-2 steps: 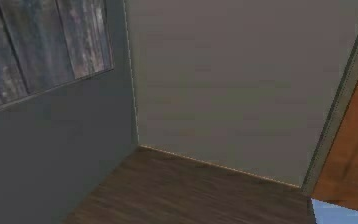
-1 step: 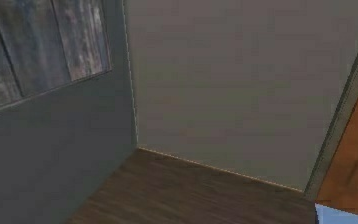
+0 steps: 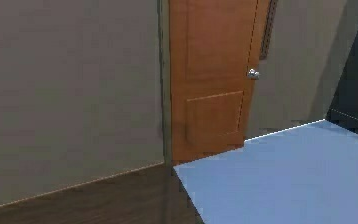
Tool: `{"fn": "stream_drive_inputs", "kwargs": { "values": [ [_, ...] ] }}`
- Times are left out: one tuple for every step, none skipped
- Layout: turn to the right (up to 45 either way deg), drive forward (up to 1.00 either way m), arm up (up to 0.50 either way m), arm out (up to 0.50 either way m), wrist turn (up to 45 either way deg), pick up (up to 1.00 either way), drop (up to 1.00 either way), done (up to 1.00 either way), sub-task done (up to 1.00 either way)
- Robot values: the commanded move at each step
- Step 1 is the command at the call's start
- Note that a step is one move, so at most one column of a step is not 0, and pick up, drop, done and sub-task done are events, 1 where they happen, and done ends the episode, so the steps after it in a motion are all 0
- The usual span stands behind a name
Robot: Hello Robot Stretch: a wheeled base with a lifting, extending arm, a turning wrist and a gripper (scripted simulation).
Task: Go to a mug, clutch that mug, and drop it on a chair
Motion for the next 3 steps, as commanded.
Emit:
{"fn": "stream_drive_inputs", "kwargs": {
  "values": [
    [33.0,0.0,0.0,0.0,0.0,0.0,0.0,0.0,0.0],
    [0.0,1.0,0.0,0.0,0.0,0.0,0.0,0.0,0.0],
    [6.0,0.0,0.0,0.0,0.0,0.0,0.0,0.0,0.0]
  ]
}}
